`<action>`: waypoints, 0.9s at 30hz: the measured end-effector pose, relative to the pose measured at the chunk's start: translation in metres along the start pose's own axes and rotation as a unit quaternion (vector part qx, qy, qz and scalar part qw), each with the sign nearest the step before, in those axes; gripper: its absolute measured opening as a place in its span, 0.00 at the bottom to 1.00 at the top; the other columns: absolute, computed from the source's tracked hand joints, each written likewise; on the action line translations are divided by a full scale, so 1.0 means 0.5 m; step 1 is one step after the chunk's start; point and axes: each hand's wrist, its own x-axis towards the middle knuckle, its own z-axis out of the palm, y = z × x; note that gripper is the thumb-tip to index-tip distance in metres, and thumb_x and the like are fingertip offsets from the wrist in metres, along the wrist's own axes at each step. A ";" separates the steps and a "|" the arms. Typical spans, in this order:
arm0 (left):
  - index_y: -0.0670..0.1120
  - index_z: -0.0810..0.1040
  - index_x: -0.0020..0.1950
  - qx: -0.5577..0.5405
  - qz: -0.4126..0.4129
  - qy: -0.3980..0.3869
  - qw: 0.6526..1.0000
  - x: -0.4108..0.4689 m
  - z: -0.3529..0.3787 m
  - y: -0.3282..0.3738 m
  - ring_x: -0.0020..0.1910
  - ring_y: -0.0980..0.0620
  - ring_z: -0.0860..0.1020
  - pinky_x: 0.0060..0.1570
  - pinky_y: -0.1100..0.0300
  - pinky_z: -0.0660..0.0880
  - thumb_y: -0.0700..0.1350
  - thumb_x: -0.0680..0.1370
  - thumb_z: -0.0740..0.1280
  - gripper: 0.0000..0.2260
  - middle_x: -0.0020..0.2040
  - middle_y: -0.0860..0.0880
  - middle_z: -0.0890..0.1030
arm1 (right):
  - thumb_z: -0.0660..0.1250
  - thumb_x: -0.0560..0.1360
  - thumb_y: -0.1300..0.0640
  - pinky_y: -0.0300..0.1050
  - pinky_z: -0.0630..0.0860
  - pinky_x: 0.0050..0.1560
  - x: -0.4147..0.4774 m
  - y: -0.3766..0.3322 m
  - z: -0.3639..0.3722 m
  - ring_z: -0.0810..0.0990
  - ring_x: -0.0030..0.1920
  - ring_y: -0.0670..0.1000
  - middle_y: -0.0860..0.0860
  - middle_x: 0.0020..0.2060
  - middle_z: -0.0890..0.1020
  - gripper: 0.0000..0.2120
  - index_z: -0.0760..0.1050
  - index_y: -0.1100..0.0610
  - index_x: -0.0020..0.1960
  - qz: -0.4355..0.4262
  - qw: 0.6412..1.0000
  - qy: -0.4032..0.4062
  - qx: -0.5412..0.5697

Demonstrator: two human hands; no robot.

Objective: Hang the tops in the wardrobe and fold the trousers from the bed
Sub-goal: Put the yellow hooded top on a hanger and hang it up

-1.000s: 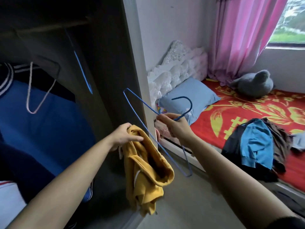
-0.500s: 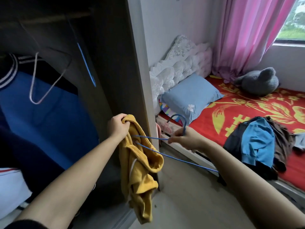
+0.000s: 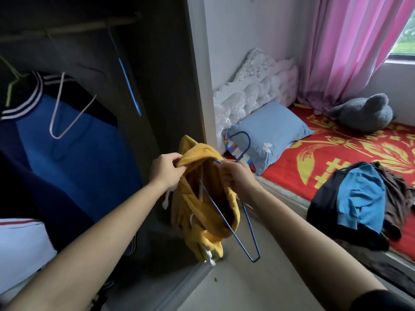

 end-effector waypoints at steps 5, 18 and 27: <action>0.54 0.83 0.44 -0.160 0.011 -0.017 0.987 -0.001 -0.018 0.070 0.40 0.57 0.83 0.39 0.61 0.80 0.47 0.74 0.74 0.02 0.38 0.55 0.84 | 0.63 0.81 0.48 0.43 0.79 0.37 0.012 0.011 0.013 0.80 0.36 0.48 0.50 0.35 0.81 0.12 0.81 0.54 0.49 -0.040 0.973 0.016 -0.227; 0.53 0.72 0.69 0.205 0.165 -0.104 0.959 0.094 -0.076 0.094 0.72 0.46 0.65 0.75 0.44 0.45 0.53 0.82 0.58 0.17 0.65 0.49 0.75 | 0.63 0.81 0.47 0.35 0.66 0.27 -0.005 -0.085 -0.015 0.69 0.24 0.42 0.46 0.23 0.75 0.21 0.85 0.54 0.36 -0.214 0.955 0.112 -0.171; 0.50 0.74 0.49 0.143 0.047 -0.063 0.987 0.082 -0.074 0.090 0.59 0.39 0.71 0.59 0.49 0.61 0.55 0.83 0.56 0.12 0.49 0.47 0.77 | 0.58 0.84 0.52 0.35 0.68 0.39 -0.006 -0.079 -0.090 0.75 0.34 0.38 0.41 0.33 0.76 0.14 0.80 0.56 0.50 -0.277 0.875 0.098 -0.384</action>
